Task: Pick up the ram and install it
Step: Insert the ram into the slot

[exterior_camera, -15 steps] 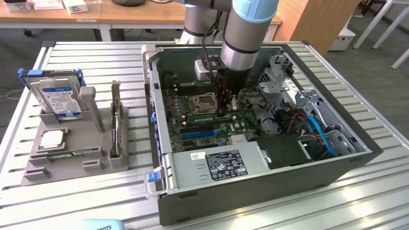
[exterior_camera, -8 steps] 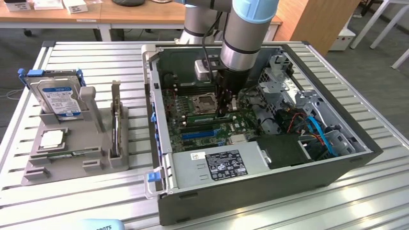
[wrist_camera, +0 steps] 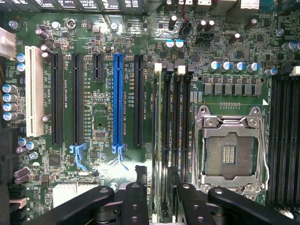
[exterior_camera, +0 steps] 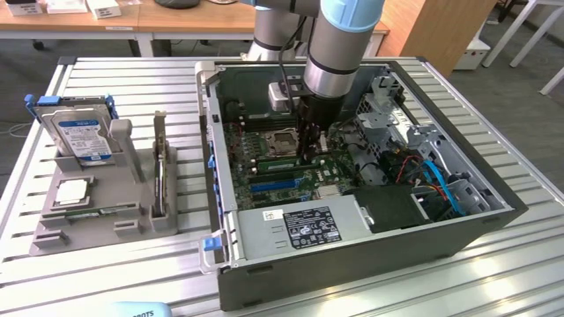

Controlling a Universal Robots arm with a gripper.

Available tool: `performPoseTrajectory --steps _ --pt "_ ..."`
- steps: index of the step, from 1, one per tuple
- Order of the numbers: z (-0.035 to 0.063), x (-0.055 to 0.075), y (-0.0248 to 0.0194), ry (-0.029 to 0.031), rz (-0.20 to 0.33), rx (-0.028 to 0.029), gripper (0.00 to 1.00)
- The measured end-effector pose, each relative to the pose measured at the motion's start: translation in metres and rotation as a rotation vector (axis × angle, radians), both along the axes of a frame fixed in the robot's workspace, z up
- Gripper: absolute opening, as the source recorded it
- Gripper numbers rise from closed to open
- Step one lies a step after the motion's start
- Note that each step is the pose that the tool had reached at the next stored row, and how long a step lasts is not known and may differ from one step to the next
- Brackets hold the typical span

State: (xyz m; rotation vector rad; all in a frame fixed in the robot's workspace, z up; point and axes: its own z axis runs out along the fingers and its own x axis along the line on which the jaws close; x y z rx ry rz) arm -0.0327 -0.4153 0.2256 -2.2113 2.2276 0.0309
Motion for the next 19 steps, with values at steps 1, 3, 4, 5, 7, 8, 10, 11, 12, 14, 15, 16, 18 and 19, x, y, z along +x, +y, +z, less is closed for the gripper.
performPoseTrajectory --steps 1,3,4,5,7,8,10,11,12,14,15,16,18,19 --pt "0.0 0.0 0.0 0.0 0.0 0.0 0.31" --pt "0.0007 0.0 0.0 0.0 0.0 0.0 0.31" --pt "0.0017 0.0 0.0 0.0 0.0 0.0 0.31" --pt "0.0029 0.0 0.0 0.0 0.0 0.0 0.31" --pt "0.007 0.0 0.0 0.0 0.0 0.0001 0.31" --pt "0.0097 0.0 0.0 0.0 0.0 0.0 0.31" --pt "0.0153 0.0 0.0 0.0 0.0 0.0 0.31" --pt "0.0182 0.0 0.0 0.0 0.0 0.0 0.31" --pt "0.0214 0.0 0.0 0.0 0.0 0.0 0.31" --pt "0.027 0.0 0.0 0.0 0.0 -0.0001 0.31" --pt "0.0295 0.0 0.0 0.0 0.0 0.0 0.31" --pt "0.0318 0.0 0.0 0.0 0.0 0.0 0.31" --pt "0.0369 0.0 0.0 0.0 0.0 0.0 0.31" --pt "0.0392 0.0 0.0 0.0 0.0 0.0 0.31"
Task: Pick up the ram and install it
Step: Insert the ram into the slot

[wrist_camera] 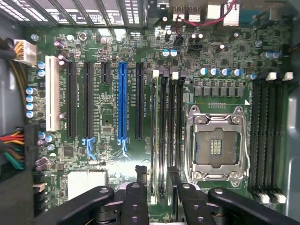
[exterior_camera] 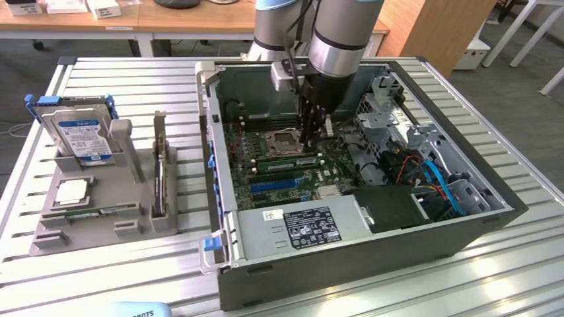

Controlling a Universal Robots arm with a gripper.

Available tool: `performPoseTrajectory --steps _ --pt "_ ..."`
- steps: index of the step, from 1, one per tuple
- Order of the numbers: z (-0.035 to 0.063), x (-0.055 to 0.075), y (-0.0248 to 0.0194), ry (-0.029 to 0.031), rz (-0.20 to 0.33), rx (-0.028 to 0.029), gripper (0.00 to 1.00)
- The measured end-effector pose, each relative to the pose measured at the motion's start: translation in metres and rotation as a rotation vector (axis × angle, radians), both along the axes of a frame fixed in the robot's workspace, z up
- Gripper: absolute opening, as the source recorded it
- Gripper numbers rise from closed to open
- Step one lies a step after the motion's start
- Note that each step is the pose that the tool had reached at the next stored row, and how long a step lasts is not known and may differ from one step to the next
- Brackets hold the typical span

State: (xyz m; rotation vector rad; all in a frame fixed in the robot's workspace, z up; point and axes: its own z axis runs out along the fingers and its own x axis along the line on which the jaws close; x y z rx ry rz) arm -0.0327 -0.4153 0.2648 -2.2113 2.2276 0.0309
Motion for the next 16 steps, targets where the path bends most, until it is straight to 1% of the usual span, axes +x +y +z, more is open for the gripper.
performPoseTrajectory --steps 5,13,16 --pt "0.0098 0.0 0.0 0.0 0.0 0.0 0.31" --pt "0.0155 0.0 0.0 0.0 0.0 -0.0001 0.31" --pt "0.0157 0.0 0.0 -0.0001 0.0 0.0002 0.31"
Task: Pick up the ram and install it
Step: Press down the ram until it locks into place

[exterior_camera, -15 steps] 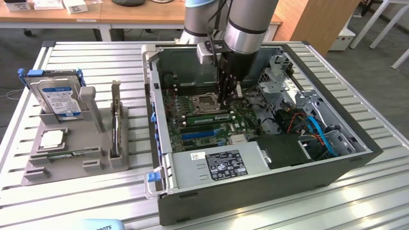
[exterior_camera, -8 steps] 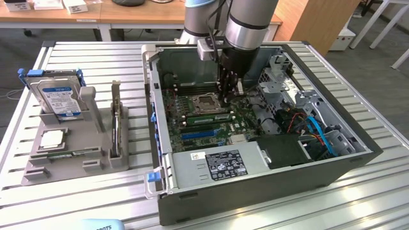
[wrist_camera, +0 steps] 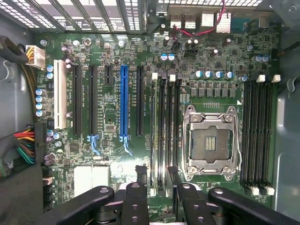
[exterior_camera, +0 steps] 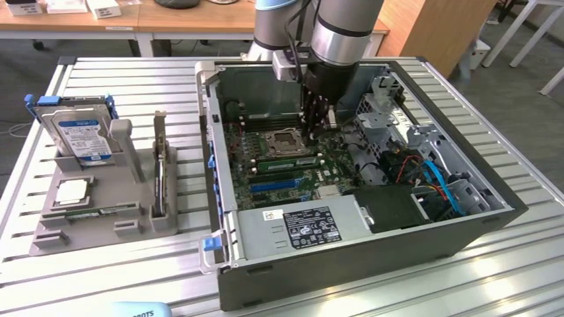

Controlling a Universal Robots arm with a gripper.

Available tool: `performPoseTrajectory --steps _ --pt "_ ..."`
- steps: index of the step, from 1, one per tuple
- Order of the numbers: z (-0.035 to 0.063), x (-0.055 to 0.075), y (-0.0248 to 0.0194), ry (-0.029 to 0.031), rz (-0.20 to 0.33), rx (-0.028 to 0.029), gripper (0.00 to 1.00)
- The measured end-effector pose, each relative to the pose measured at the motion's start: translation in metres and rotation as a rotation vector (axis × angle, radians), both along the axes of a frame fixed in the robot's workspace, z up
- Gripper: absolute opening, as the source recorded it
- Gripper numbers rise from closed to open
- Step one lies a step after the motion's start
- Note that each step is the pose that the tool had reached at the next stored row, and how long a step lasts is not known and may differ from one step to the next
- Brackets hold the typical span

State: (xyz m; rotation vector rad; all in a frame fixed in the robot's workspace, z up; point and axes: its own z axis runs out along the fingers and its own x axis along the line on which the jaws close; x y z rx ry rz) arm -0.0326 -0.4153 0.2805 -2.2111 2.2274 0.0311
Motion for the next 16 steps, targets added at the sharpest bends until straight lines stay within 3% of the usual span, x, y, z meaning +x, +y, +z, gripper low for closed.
performPoseTrajectory --steps 13,15,16 --pt "0.0001 0.0 0.0 0.0001 0.0 -0.0003 0.29" --pt "0.0001 0.0 0.0 0.0001 0.0 -0.0003 0.17" --pt "0.0001 0.0 0.0 0.0001 0.0 -0.0003 0.17"
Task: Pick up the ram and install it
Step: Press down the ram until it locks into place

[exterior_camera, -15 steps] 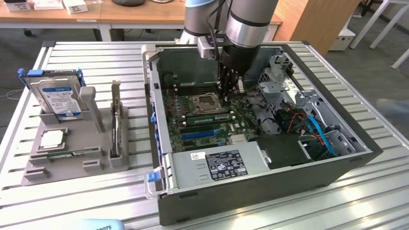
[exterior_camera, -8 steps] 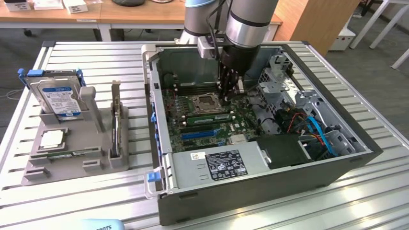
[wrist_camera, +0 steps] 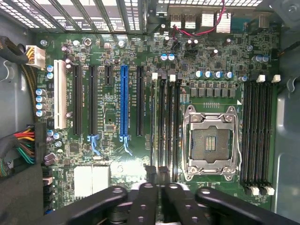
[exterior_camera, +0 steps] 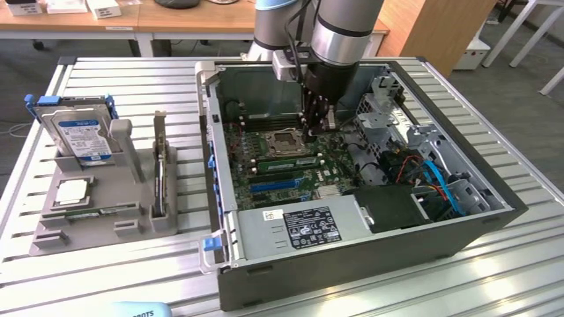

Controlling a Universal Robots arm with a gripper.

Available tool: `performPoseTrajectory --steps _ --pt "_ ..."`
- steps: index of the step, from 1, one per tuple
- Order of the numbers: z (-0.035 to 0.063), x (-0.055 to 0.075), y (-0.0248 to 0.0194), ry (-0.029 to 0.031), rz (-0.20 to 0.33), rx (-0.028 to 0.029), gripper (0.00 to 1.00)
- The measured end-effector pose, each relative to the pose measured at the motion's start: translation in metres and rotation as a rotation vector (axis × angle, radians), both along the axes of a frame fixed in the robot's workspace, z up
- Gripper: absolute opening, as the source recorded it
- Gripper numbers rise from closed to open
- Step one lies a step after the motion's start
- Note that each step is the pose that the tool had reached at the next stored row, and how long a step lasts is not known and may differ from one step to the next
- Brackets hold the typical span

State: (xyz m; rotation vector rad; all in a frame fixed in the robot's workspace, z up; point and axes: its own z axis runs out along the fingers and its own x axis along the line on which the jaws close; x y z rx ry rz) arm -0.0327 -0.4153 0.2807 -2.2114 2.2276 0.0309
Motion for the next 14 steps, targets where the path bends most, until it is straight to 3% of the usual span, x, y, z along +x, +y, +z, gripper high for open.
performPoseTrajectory --steps 2,14 --pt "0.0 0.0 0.0 0.0 0.0 0.0 0.1" --pt "0.0 0.0 0.0 0.0 0.0 0.0 0.1"
